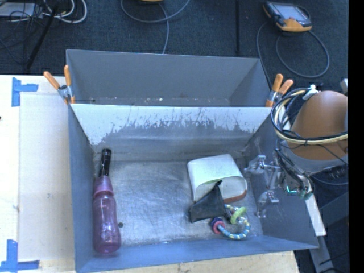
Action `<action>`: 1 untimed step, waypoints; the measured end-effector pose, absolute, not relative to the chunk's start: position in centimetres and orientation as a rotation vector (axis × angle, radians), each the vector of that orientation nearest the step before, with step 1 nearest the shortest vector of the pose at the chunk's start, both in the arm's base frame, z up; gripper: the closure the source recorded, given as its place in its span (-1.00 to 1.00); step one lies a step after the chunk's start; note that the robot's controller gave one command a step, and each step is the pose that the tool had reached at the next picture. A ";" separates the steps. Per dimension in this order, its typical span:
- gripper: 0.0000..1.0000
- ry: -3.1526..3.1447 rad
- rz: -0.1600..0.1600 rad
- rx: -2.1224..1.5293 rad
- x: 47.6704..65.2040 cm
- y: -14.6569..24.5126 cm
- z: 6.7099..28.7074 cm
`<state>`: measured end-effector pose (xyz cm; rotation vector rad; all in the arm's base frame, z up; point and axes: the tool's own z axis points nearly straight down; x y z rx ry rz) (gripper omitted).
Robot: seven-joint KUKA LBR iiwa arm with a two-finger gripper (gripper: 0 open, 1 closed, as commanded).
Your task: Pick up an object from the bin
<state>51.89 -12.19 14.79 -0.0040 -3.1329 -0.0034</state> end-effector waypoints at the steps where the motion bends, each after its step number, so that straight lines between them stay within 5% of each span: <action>1: -1.00 -3.140 -0.001 0.002 52.1 -12.2 15.2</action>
Offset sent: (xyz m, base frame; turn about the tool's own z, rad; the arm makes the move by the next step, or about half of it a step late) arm -0.0191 0.0552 -0.0779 0.0976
